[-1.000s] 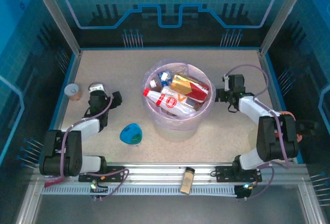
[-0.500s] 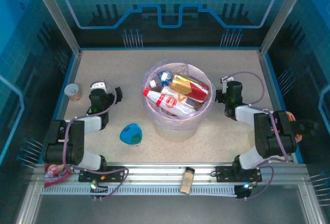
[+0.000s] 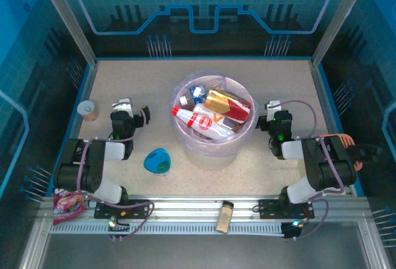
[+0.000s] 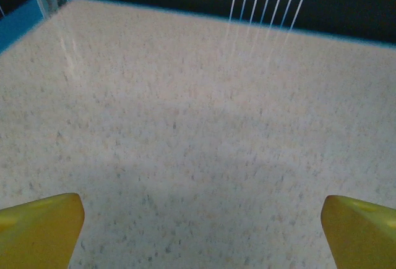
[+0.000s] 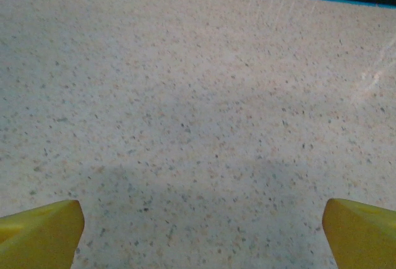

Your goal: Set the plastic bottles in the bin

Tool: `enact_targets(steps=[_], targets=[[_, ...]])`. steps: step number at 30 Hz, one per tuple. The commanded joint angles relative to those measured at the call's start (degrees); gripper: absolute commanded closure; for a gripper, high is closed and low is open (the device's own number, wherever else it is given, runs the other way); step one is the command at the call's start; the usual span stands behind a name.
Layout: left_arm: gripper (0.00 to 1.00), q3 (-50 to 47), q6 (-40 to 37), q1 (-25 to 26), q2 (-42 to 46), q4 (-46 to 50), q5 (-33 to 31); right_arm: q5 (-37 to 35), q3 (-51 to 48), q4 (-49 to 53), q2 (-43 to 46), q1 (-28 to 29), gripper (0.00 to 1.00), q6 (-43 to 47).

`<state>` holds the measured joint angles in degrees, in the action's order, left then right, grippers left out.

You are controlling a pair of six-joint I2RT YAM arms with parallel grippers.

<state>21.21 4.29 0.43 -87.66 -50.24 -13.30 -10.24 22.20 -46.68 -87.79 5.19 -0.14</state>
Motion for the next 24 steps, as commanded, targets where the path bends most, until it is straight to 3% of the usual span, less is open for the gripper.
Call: enact_targets(steps=[1, 24], targets=[[0.01, -0.24, -2.13, 1.25, -0.9, -3.59, -1.89, 0.98, 0.28, -4.87, -0.28, -0.46, 0.0, 0.05], [0.01, -0.29, -2.27, 1.38, -0.97, -3.9, -1.93, 0.93, 0.04, -5.33, -0.45, -0.47, 0.0, 0.09]])
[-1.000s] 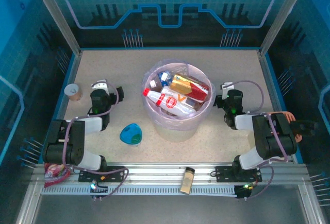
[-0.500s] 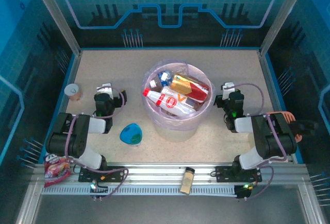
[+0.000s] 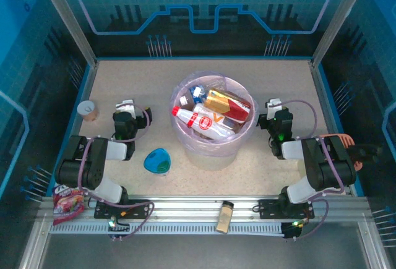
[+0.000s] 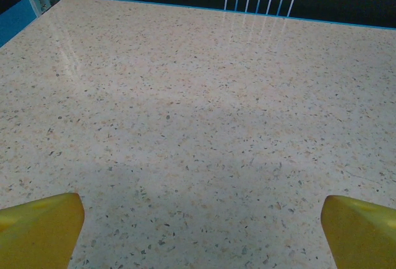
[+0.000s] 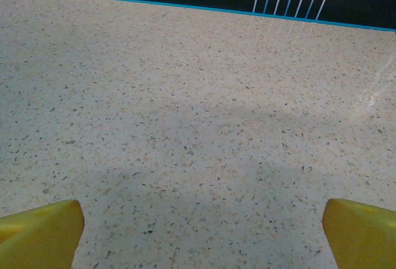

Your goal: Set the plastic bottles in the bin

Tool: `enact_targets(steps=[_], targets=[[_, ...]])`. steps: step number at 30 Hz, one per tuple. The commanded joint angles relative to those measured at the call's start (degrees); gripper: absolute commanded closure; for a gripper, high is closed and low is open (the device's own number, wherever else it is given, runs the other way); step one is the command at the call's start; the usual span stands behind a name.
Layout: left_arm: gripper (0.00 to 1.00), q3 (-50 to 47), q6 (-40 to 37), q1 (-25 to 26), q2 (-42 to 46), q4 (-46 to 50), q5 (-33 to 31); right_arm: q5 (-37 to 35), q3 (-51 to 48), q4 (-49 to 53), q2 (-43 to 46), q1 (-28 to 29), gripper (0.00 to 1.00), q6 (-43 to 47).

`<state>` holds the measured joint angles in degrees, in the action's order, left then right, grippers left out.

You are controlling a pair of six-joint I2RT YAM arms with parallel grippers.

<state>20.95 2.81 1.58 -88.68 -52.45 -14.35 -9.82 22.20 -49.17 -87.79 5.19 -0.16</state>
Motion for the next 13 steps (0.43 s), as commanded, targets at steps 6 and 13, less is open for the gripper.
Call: enact_targets(steps=[6, 13], targets=[[0.01, 0.01, -0.81, 0.26, 0.08, -1.69, -0.9, 0.4, 0.13, -2.78, -0.41, -0.48, 0.0, 0.16], [0.01, -0.03, -0.79, 0.26, 0.05, -1.7, -0.94, -0.07, -0.29, -3.48, -0.45, -0.39, 0.0, 0.14]])
